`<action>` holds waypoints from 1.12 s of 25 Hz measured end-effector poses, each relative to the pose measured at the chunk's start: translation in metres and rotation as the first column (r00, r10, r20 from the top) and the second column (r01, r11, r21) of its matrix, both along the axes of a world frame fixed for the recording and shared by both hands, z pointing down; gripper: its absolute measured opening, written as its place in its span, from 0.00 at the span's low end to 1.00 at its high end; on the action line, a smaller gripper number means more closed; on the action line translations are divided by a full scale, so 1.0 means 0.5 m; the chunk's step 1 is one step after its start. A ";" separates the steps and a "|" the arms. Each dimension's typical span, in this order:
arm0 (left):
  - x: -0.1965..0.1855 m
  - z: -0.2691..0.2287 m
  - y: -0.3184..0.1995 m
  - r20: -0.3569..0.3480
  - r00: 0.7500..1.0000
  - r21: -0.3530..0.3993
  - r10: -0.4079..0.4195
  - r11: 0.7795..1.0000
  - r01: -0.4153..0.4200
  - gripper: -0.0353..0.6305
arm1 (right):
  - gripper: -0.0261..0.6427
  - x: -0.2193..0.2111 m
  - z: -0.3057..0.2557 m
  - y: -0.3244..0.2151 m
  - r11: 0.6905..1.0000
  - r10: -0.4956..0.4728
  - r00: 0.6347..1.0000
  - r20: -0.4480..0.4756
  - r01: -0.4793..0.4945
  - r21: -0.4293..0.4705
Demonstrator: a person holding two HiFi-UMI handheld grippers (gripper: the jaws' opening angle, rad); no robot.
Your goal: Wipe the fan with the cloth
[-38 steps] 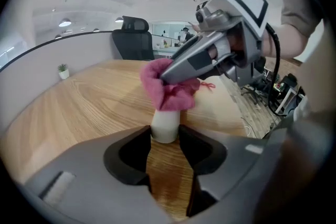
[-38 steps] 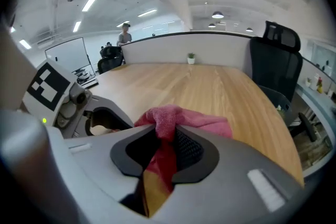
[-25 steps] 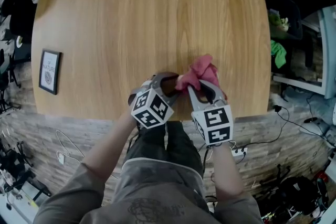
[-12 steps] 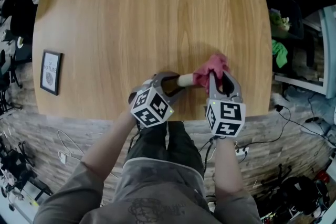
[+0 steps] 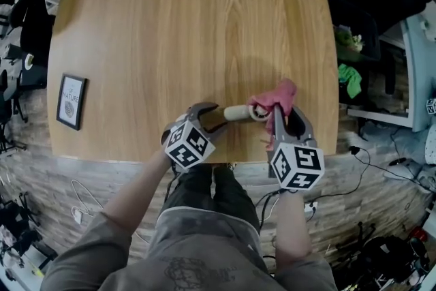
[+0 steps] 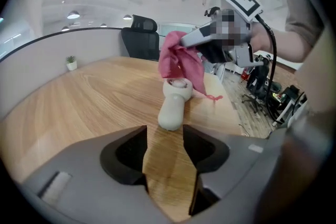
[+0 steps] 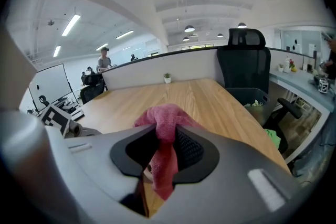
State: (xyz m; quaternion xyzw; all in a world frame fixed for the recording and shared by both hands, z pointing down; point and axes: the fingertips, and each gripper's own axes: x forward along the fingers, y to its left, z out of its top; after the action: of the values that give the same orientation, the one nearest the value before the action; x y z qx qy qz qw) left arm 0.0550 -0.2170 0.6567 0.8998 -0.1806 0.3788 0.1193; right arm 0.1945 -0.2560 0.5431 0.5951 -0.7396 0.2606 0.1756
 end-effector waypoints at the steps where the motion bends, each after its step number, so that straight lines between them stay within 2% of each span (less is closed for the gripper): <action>1: -0.009 -0.008 -0.004 0.002 1.000 0.001 -0.013 1.000 0.013 0.37 | 0.17 0.001 -0.016 0.001 1.000 -0.003 1.000 0.005 0.003 0.014; 6: -0.043 -0.068 -0.036 0.011 0.999 0.047 -0.047 0.998 0.046 0.33 | 0.17 0.001 -0.102 -0.003 0.995 -0.003 1.000 0.010 0.002 0.096; 12: -0.048 -0.167 -0.057 -0.032 0.997 0.106 -0.074 0.991 0.077 0.24 | 0.17 -0.010 -0.222 0.003 0.980 -0.017 1.000 0.007 0.015 0.199; 18: -0.041 -0.316 -0.086 -0.140 0.984 0.213 -0.109 0.967 0.137 0.11 | 0.17 -0.016 -0.360 0.016 0.949 -0.032 0.999 -0.030 0.040 0.312; 22: -0.041 -0.417 -0.096 -0.213 0.969 0.254 -0.122 0.951 0.175 0.09 | 0.17 -0.021 -0.445 0.034 0.922 -0.044 0.998 -0.042 0.057 0.382; 28: -0.041 -0.577 -0.096 -0.325 0.941 0.357 -0.095 0.909 0.215 0.05 | 0.17 -0.025 -0.548 0.066 0.887 -0.047 0.994 -0.095 0.085 0.454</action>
State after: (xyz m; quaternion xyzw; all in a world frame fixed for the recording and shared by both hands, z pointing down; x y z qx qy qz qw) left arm 0.0344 -0.2651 0.3680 0.9349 -0.3034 0.1838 -0.0049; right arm 0.1818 -0.2232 0.2690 0.6043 -0.7922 0.0487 0.0694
